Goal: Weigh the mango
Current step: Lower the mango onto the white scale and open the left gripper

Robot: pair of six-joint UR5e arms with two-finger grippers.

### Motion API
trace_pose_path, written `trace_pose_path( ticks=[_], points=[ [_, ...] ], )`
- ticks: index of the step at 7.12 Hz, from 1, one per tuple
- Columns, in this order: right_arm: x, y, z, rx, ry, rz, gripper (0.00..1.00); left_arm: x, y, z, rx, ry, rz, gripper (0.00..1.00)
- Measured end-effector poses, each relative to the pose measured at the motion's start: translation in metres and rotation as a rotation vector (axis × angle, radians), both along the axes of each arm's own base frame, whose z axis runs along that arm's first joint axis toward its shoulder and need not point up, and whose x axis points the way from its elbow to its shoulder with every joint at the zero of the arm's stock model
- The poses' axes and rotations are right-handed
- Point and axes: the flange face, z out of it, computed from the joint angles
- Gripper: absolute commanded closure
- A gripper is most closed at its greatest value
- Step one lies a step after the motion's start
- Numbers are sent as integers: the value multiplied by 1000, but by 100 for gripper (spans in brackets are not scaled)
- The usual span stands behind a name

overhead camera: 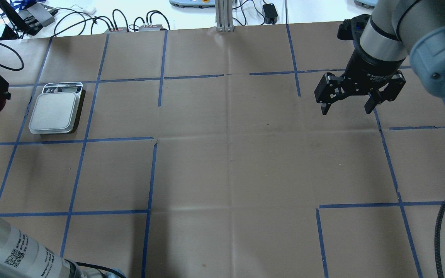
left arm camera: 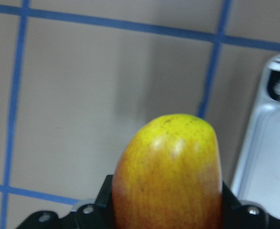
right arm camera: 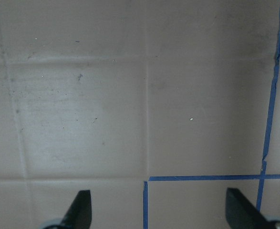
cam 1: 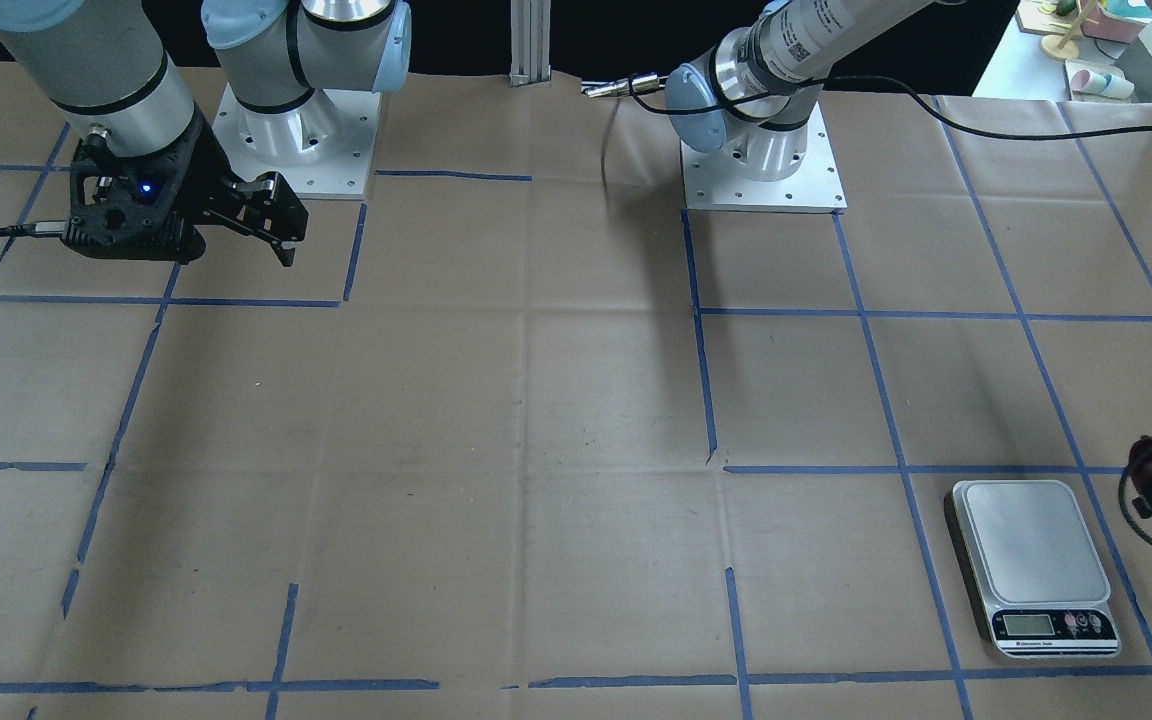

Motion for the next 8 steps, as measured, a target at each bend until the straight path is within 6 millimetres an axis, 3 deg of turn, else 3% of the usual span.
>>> trace_pose_path(
  ticks=[1,3,4,5,7,8],
  points=[
    [0,0,0,0,0,0,0,-30,-2,-19,-6,-1,-10,45],
    [0,0,0,0,0,0,0,-57,-17,-60,-11,6,4,44],
    [0,0,0,0,0,0,0,-69,-24,-72,-16,3,0,40],
    [0,0,0,0,0,0,0,-77,-29,-76,-25,-3,-6,1],
    [0,0,0,0,0,0,0,-81,-36,-71,-71,-27,-13,0],
    [0,0,0,-1,0,0,0,-82,-38,-60,-96,-42,-16,0]
  ],
)
